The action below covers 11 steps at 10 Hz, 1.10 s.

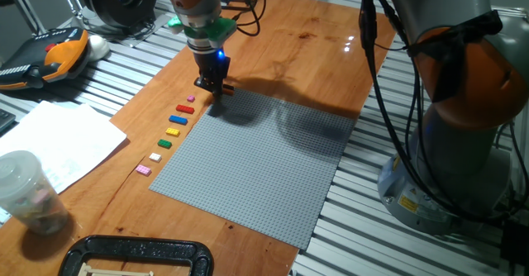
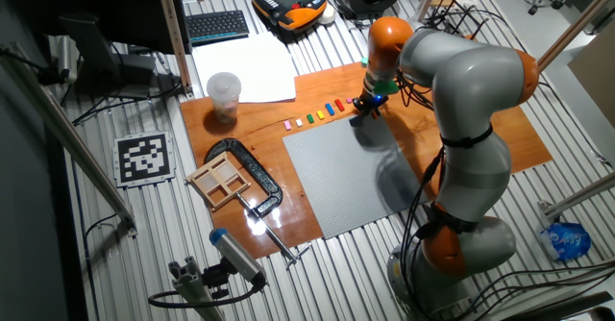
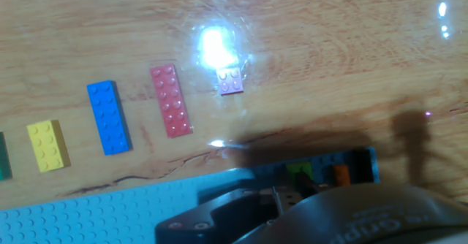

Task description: Build with small Lego blocks

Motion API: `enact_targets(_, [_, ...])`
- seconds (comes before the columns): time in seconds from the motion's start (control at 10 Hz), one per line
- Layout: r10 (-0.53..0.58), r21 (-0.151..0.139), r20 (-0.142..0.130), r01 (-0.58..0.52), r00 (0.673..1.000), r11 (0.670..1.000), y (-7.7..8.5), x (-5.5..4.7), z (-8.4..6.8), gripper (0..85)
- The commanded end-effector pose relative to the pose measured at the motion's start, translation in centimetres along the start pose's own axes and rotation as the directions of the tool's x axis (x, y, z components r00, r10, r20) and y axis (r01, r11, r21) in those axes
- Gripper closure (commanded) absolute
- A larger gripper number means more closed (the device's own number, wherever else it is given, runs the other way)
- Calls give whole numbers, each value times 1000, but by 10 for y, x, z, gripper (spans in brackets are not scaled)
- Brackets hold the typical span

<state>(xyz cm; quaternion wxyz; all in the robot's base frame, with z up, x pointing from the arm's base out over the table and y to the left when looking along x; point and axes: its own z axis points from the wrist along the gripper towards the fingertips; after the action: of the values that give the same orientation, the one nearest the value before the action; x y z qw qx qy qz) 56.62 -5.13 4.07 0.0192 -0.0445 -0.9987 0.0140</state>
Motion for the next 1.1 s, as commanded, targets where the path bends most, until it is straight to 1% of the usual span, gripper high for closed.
enact_targets(0.0, [0, -2, 0, 0, 1000, 1000, 0, -1, 1, 680])
enact_targets(0.5, [-6, -6, 9, 6, 1000, 1000, 1, -7, 9, 680])
enact_targets(0.7, [-9, -6, 11, 9, 1000, 1000, 0, -7, 9, 680])
enact_targets(0.9, [-25, -10, 10, 25, 1000, 1000, -7, -8, 13, 680])
enact_targets(1.0, [-23, -12, 13, 24, 1000, 1000, -6, -8, 13, 680])
